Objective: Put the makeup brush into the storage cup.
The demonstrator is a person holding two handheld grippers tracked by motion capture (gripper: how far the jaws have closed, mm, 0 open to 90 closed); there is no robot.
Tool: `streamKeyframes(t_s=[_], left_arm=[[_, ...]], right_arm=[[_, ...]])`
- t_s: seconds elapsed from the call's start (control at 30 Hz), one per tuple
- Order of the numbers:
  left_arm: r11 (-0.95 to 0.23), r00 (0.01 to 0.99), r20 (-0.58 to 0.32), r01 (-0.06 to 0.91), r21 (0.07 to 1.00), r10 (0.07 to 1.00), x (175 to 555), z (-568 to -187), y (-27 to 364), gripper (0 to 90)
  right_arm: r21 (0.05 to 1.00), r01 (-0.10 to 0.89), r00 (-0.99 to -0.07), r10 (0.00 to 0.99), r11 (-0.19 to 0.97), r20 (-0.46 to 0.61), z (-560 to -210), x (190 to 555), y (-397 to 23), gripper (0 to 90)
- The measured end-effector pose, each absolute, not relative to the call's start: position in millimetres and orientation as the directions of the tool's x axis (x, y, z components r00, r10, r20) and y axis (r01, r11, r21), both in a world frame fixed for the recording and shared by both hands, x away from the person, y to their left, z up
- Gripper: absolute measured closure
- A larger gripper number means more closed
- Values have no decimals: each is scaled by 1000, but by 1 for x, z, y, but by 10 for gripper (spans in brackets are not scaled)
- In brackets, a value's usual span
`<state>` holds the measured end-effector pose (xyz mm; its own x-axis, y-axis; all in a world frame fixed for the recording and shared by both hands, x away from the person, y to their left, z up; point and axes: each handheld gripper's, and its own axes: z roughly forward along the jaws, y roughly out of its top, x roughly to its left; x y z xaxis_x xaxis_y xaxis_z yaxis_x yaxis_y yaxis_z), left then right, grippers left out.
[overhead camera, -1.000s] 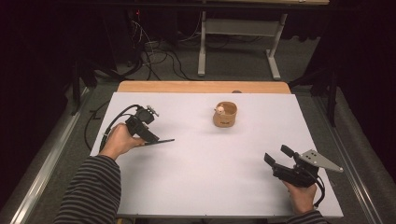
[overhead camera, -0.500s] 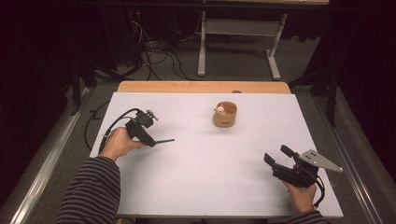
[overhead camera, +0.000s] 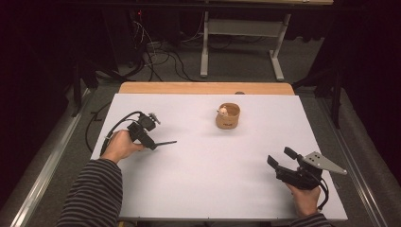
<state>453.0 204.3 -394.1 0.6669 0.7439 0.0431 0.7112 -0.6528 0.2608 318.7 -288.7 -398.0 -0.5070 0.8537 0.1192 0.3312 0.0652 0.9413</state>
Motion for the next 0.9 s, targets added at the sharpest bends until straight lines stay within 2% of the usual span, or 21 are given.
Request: streamKeyframes(t_s=[0.43,0.9], left_arm=[[-669,682,37,703,244,730,454,-399,201,483],[-675,694,3,698,240,720,456,-401,200,596]], right_arm=[[941,331,-507,853,64,120,-398,318,-289,245],[941,333,-509,852,64,123,-398,319,-290,246]])
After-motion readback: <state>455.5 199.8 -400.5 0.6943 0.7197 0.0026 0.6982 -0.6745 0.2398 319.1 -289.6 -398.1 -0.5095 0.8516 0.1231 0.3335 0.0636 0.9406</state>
